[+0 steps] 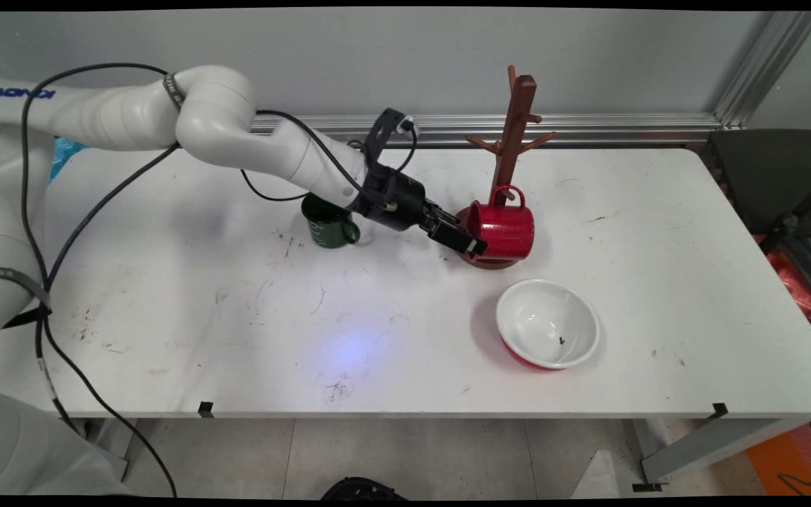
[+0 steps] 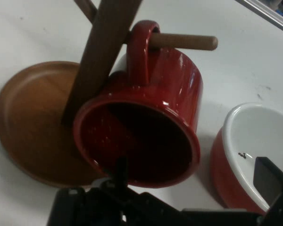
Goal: Pick up the red mug from the rack
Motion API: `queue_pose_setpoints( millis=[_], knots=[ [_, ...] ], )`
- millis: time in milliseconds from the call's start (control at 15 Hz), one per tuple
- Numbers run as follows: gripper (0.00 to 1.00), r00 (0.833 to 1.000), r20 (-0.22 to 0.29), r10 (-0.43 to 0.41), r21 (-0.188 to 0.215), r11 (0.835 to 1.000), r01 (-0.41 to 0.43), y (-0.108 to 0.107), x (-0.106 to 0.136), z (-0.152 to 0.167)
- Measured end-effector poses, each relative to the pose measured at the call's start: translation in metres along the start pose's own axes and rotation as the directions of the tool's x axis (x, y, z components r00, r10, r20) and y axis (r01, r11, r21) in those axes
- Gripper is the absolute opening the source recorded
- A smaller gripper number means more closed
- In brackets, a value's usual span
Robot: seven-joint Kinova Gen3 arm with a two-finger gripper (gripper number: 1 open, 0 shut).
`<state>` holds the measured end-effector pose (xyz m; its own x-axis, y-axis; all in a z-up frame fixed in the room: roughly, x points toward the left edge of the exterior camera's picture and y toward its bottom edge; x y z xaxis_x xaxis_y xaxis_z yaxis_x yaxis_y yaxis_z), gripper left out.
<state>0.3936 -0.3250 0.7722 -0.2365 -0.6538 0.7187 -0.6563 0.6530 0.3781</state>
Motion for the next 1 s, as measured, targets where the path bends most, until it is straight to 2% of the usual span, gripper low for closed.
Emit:
queue_pose_setpoints(
  millis=[600, 1000],
  knots=[
    [1.0, 1.0, 0.012, -0.003, -0.005, 1.0, 0.004, 0.002, -0.002, 0.012],
    [1.0, 1.0, 0.001, 0.008, 0.003, 1.0, -0.008, 0.0, 0.002, 0.014]
  ],
)
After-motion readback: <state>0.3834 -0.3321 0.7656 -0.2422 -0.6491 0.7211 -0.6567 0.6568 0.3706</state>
